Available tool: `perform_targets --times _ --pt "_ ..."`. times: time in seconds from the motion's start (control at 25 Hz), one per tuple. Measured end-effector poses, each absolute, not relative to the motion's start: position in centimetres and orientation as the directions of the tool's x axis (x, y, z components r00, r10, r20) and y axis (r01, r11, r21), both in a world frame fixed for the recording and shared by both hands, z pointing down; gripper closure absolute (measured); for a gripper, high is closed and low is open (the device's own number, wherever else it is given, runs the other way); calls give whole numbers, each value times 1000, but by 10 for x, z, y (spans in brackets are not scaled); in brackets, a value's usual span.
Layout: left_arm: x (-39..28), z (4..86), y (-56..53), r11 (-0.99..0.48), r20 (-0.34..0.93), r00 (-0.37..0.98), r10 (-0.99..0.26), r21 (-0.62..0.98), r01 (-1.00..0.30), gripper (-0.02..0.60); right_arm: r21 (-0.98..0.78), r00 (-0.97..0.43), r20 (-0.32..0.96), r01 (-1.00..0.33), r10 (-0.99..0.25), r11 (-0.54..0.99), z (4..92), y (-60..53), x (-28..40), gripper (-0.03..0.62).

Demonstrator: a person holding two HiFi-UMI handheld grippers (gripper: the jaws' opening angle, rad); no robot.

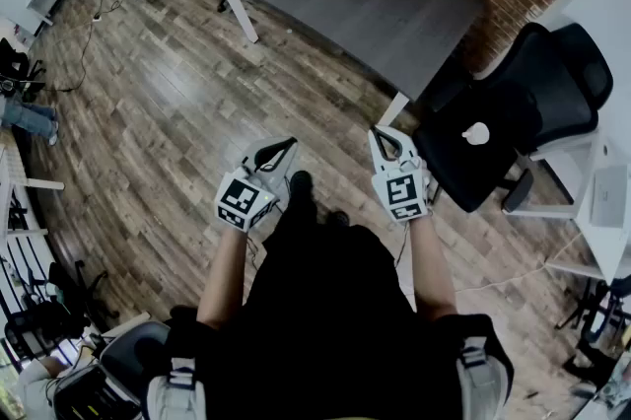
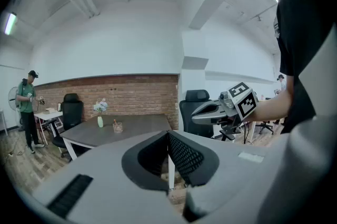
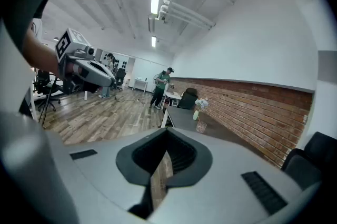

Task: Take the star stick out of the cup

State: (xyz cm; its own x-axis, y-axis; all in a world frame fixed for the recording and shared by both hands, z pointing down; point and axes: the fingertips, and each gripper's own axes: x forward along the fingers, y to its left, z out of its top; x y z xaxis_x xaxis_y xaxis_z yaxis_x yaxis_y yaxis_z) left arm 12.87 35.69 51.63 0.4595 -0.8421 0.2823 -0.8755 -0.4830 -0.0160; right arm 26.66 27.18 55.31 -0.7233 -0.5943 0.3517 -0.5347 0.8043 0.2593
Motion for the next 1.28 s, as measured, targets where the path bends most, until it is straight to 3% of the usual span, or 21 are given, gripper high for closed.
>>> perform_targets --times 0.44,1.28 --pt "103 504 308 -529 246 512 -823 -8 -848 578 282 -708 361 -538 -607 795 548 236 234 597" --pt "13 511 189 -649 232 635 -737 21 -760 578 383 -556 406 -617 -725 688 555 144 159 594"
